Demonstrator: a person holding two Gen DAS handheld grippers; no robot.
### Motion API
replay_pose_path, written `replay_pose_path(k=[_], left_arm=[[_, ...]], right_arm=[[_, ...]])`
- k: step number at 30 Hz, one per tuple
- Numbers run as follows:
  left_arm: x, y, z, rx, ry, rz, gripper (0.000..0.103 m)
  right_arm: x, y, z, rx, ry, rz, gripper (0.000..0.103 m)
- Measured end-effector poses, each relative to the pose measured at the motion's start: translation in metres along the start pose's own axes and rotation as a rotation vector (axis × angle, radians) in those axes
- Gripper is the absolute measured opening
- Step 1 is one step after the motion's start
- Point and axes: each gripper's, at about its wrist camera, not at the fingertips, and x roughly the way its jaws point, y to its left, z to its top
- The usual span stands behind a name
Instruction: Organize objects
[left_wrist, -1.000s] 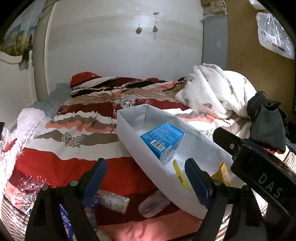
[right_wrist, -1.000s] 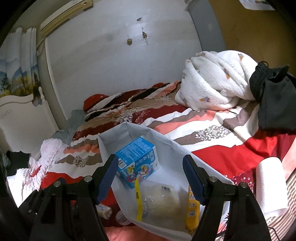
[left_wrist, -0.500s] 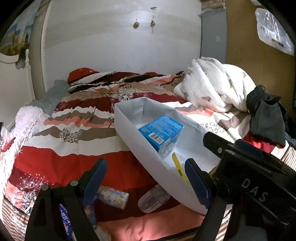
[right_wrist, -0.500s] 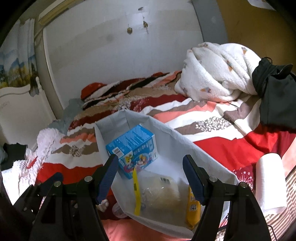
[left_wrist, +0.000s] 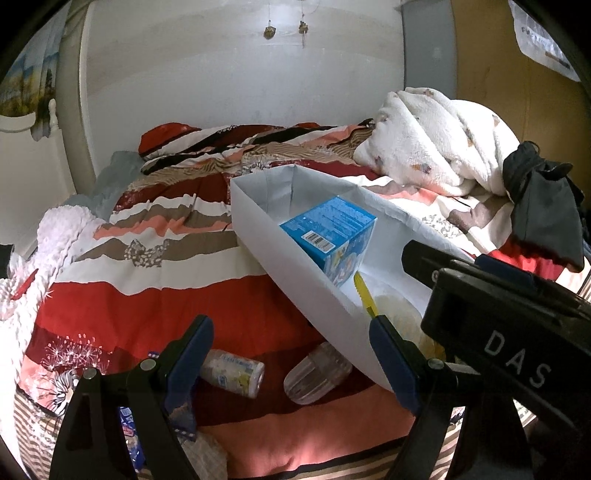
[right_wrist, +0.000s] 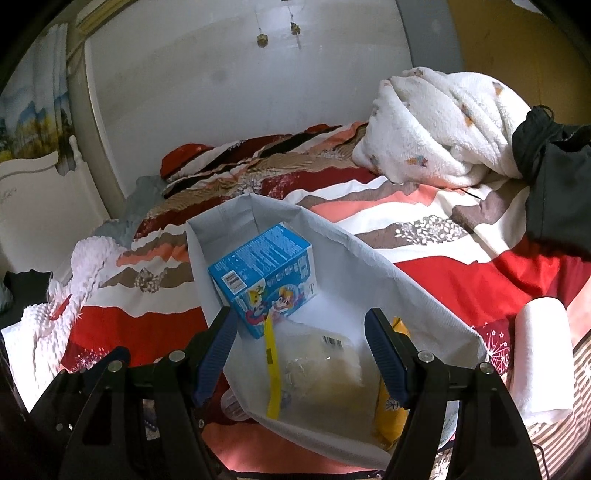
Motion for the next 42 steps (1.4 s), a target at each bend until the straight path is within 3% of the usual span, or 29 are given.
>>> replay_pose_path(k=[21, 30, 42], left_arm=[[0.000, 0.006, -0.003, -0.020, 0.006, -0.008, 0.086], [0.006, 0.014, -0.004, -0.031, 0.040, -0.017, 0.086], [0.005, 0.012, -0.007, -0.005, 0.045, 0.006, 0.086]], right_arm=[[0.005, 0.001, -0.002, -0.006, 0.038, 0.002, 0.072], [0.008, 0.000, -0.003, 0.032, 0.089, 0.070, 0.072], [0.010, 0.000, -0.004, 0.033, 0.101, 0.082, 0.072]])
